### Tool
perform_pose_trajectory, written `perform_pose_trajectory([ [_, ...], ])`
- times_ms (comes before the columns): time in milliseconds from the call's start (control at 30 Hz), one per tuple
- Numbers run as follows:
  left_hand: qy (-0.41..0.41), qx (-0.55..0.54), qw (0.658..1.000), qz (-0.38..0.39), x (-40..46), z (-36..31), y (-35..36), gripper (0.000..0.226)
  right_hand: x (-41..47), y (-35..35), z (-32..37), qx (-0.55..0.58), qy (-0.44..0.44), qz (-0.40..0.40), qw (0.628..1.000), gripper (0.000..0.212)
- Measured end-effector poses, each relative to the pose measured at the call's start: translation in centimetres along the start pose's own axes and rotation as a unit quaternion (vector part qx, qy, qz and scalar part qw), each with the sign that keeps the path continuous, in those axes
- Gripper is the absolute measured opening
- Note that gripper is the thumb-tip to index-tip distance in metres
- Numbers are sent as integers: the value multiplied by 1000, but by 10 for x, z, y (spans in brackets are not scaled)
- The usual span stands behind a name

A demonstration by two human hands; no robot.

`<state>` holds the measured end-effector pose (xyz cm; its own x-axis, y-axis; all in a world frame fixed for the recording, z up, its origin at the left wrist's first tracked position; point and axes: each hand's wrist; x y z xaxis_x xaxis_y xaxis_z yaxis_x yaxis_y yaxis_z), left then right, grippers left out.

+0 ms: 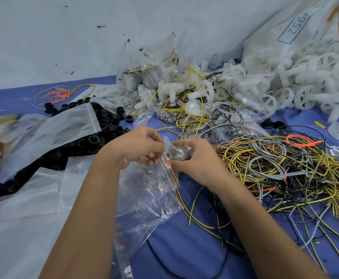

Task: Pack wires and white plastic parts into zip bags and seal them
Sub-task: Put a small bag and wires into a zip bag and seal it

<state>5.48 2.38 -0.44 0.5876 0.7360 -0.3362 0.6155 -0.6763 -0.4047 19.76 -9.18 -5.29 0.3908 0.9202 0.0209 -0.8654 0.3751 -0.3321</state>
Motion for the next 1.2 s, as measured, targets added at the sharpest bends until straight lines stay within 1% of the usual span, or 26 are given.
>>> perform_pose_trajectory([
  [67,-13,10,1000,0,0,2,0,12,-1,1,1,-59,-20,-26,998,34],
  [133,-18,13,1000,5,1,3,0,13,0,0,1,-88,-49,-62,993,24],
  [200,-22,13,1000,9,1,4,-1,17,1,-2,0,-99,-73,-89,988,20],
  [367,-27,23,999,0,2,6,-5,25,2,-4,-1,-81,-116,-145,979,23],
  [433,-25,29,999,-7,2,7,-7,25,2,-4,-2,-20,-108,-163,981,22],
  [533,-10,38,999,-4,0,6,-9,24,3,-4,-2,115,-79,-153,978,19],
  [633,3,47,999,10,-2,4,-9,21,3,-4,4,220,-54,-142,964,16],
  [700,6,48,999,16,-3,4,-9,17,2,-7,7,287,-22,-128,949,14],
  [767,25,47,999,-9,-1,4,-8,7,2,-10,9,344,10,-102,933,27],
  [800,40,37,998,-33,1,3,-7,6,2,-11,9,345,18,-93,934,33],
  [833,54,17,997,-52,3,3,-8,13,1,-11,9,337,20,-86,937,36],
  [900,68,-28,996,-45,5,0,-7,26,1,-8,10,331,10,-73,941,38],
  [967,64,-29,997,-35,4,-2,-5,30,1,-6,10,335,4,-72,939,36],
  [1033,41,44,994,-91,8,-2,-4,34,2,-6,9,310,-3,-96,946,30],
  [1100,14,146,977,-152,12,-1,0,42,3,-7,6,259,-13,-134,956,22],
  [1133,5,169,973,-160,13,-1,2,44,3,-6,5,242,-17,-146,959,18],
  [1200,-12,160,976,-144,15,-1,7,35,3,-4,4,238,-23,-142,960,10],
])
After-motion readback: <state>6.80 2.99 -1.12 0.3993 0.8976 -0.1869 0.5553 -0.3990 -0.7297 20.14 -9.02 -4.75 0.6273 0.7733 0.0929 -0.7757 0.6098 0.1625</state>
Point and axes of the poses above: each hand's wrist, its own x-axis towards the middle knuckle, its own y-axis out of the palm, z = x × y, and after that the axes turned 1 degree about -z, right-handed
